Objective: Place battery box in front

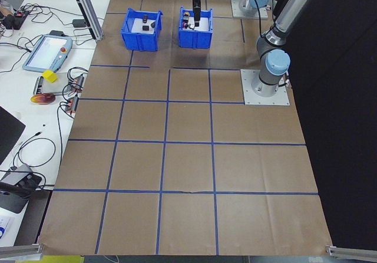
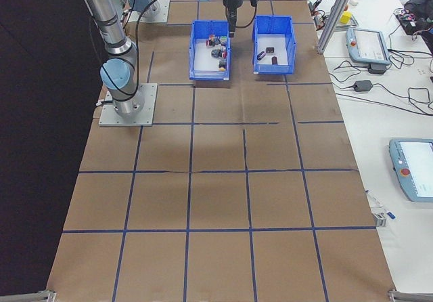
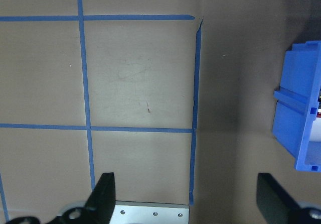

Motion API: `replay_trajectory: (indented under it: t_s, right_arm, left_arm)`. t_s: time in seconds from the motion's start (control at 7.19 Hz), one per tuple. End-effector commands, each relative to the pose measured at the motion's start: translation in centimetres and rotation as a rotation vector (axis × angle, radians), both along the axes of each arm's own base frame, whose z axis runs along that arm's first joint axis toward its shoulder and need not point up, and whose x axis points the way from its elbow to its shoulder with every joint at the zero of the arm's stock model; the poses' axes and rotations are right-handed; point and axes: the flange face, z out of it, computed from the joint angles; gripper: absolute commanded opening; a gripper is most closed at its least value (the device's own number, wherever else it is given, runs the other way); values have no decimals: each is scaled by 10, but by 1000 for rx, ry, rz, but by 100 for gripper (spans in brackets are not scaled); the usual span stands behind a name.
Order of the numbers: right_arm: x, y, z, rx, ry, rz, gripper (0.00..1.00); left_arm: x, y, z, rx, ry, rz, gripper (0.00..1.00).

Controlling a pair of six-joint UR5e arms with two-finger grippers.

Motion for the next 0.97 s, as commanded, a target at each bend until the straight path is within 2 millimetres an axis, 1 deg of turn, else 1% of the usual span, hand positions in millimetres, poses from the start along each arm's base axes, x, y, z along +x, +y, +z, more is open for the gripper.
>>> replay_trajectory:
  t_s: [0.0, 0.28, 0.83]
  right_arm:
    - [-13, -5, 0, 6, 8, -39, 100]
    - [-16, -5, 0, 6, 11, -43, 100]
    - [-13, -4, 2, 3, 11, -39, 100]
  left_arm:
    - [0, 0, 0, 1, 0, 0, 99]
    - [1, 0, 0, 0, -6, 0, 99]
    - [1, 0, 0, 1, -9, -2, 99]
